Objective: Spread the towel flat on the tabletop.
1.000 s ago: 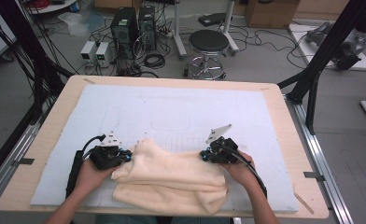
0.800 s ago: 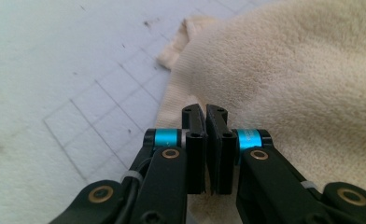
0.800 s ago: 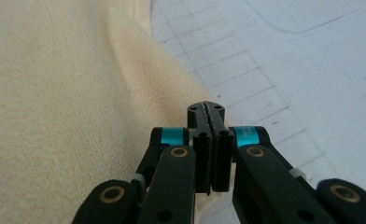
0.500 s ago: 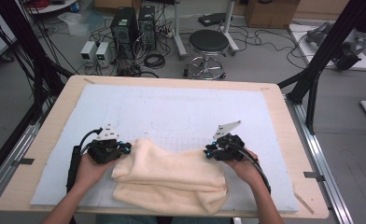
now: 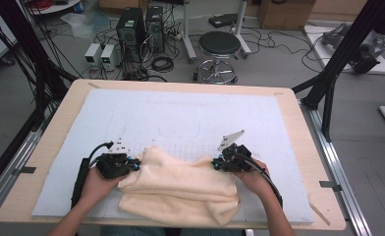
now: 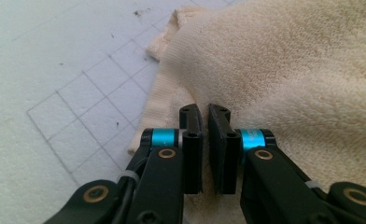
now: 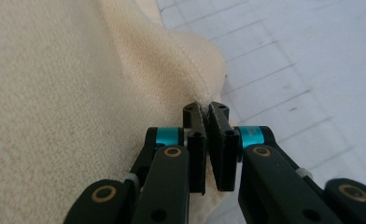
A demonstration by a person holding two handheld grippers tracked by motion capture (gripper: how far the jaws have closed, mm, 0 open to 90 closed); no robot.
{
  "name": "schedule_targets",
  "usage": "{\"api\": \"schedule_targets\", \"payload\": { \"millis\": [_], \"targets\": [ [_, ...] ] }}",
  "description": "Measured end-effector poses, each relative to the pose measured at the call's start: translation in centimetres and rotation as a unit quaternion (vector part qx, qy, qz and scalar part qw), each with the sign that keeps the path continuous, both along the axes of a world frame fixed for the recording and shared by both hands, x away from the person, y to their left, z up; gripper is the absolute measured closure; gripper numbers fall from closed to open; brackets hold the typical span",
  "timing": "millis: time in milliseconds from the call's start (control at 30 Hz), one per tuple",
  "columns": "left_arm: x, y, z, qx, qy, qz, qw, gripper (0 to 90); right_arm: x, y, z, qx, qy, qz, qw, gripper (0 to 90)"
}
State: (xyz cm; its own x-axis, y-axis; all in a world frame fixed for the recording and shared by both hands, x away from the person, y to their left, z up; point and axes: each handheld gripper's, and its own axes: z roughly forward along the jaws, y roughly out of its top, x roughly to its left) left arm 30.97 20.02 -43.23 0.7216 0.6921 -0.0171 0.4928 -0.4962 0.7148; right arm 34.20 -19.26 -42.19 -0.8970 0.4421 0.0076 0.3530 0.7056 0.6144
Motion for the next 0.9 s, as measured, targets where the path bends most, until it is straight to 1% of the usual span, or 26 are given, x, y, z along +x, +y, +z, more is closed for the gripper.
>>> {"api": "schedule_targets", "payload": {
  "millis": [33, 100, 167, 200, 233, 267, 333, 367, 433, 467, 533, 567, 633, 667, 700, 767, 833, 867, 900],
  "targets": [
    [0.0, 0.1, 0.2, 0.001, -0.011, 0.002, 0.9999, 84.9, -0.2, -0.2, 0.4, 0.005, -0.011, -0.004, 0.9999, 86.4],
    [0.2, 0.4, 1.1, -0.011, -0.031, 0.013, 0.9994, 84.9, -0.5, -0.9, 1.6, 0.022, -0.035, -0.014, 0.9991, 86.4],
    [0.3, 0.7, 2.2, -0.027, -0.053, 0.024, 0.9979, 84.9, -0.7, -1.6, 3.0, 0.034, -0.058, -0.031, 0.9972, 86.4],
    [0.4, 0.7, 2.8, -0.03, -0.063, 0.025, 0.9972, 85.0, -0.9, -2.0, 3.8, 0.04, -0.068, -0.036, 0.9962, 86.4],
    [0.5, 0.7, 3.3, -0.036, -0.068, 0.026, 0.9967, 85.1, -1.0, -2.4, 4.5, 0.045, -0.081, -0.041, 0.9949, 86.4],
    [0.6, 0.7, 3.8, -0.04, -0.074, 0.025, 0.9961, 85.1, -1.2, -2.7, 5.2, 0.051, -0.089, -0.044, 0.9938, 86.4],
    [0.6, 0.6, 4.8, -0.05, -0.088, 0.025, 0.9945, 85.0, -1.5, -3.1, 6.5, 0.057, -0.102, -0.045, 0.9922, 86.4],
    [0.6, 0.6, 5.2, -0.055, -0.09, 0.022, 0.9941, 85.1, -1.8, -3.2, 7.1, 0.06, -0.107, -0.045, 0.9914, 86.3],
    [0.5, 0.5, 5.6, -0.055, -0.094, 0.016, 0.9939, 85.0, -2.2, -3.3, 7.6, 0.054, -0.111, -0.04, 0.9915, 86.3],
    [0.3, 0.4, 5.6, -0.057, -0.092, 0.015, 0.994, 85.0, -2.5, -3.3, 7.7, 0.049, -0.111, -0.035, 0.9919, 86.3],
    [0.0, 0.3, 5.3, -0.056, -0.085, 0.003, 0.9948, 84.9, -3.1, -3.4, 7.5, 0.051, -0.102, -0.03, 0.9931, 86.3],
    [-0.1, 0.3, 5.1, -0.053, -0.081, -0.005, 0.9953, 84.9, -3.4, -3.5, 7.2, 0.049, -0.101, -0.028, 0.9933, 86.3],
    [-0.5, 0.2, 4.6, -0.057, -0.072, -0.015, 0.9957, 84.9, -3.9, -3.7, 6.6, 0.053, -0.089, -0.029, 0.9942, 86.3],
    [-0.8, 0.2, 4.4, -0.061, -0.066, -0.019, 0.9958, 84.9, -4.2, -3.8, 6.2, 0.058, -0.078, -0.03, 0.9948, 86.3],
    [-1.1, 0.3, 4.1, -0.063, -0.061, -0.026, 0.9958, 84.9, -4.4, -3.9, 5.8, 0.061, -0.073, -0.026, 0.9951, 86.3],
    [-1.8, 0.6, 3.6, -0.07, -0.05, -0.037, 0.9956, 84.9, -5.0, -4.1, 5.0, 0.061, -0.06, -0.023, 0.996, 86.3],
    [-2.0, 0.8, 3.4, -0.07, -0.044, -0.038, 0.9958, 85.0, -5.5, -4.3, 4.4, 0.064, -0.048, -0.019, 0.9966, 86.3],
    [-1.7, 0.9, 3.4, -0.069, -0.044, -0.035, 0.996, 85.0, -5.4, -4.3, 4.2, 0.064, -0.047, -0.017, 0.9967, 86.3],
    [-1.2, 0.8, 3.6, -0.074, -0.044, -0.029, 0.9959, 85.0, -5.3, -4.3, 4.1, 0.061, -0.043, -0.019, 0.997, 86.3]
  ]
}}
